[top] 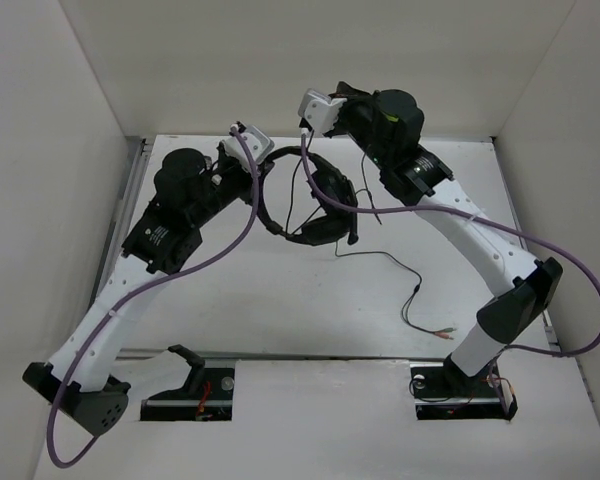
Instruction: Wrap the headphones
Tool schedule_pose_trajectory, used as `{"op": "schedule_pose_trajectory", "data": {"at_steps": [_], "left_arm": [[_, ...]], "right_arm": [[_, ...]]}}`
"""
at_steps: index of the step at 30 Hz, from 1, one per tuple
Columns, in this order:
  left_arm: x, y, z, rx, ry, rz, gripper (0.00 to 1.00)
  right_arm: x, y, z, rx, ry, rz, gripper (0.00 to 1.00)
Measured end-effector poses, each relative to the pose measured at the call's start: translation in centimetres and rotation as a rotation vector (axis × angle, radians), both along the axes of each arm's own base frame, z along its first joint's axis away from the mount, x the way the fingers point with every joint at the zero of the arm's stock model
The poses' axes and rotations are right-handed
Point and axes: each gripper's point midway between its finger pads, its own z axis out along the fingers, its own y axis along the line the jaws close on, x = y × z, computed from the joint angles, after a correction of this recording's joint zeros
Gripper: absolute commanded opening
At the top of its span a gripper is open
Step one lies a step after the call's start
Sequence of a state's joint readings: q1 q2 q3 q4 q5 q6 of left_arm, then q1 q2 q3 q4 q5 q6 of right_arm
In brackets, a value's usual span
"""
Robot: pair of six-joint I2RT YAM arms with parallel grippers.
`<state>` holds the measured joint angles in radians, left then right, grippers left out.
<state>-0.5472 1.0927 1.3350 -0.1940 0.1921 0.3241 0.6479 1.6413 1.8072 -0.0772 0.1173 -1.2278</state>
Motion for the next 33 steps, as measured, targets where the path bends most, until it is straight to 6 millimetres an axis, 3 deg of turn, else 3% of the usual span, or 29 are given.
{"op": "schedule_pose_trajectory", "data": {"at_steps": [6, 12, 22, 27, 33], "left_arm": [[-1.0, 0.2, 2.9, -0.095, 0.026, -0.027, 0.00], [-2.0, 0.9, 8.9, -0.284, 0.037, -0.044, 0.00], [-1.6, 2.2, 16.9, -0.562, 0.052, -0.059, 0.00], [-1.2, 3.8, 19.7, -0.657, 0.019, -0.026, 0.00], [0.3, 6.2, 21.5, -0.736, -0.015, 0.062, 0.00]], "right_arm": [[1.1, -0.4, -2.8, 0.124, 0.153, 0.045, 0.03], [0.4, 0.7, -5.6, 0.362, 0.414, 0.169, 0.01], [-7.3, 7.8, -9.1, 0.740, 1.038, 0.568, 0.00], [-10.5, 9.5, -9.3, 0.894, 1.294, 0.718, 0.05], [-13.3, 10.2, -9.8, 1.025, 1.513, 0.837, 0.14]]}}
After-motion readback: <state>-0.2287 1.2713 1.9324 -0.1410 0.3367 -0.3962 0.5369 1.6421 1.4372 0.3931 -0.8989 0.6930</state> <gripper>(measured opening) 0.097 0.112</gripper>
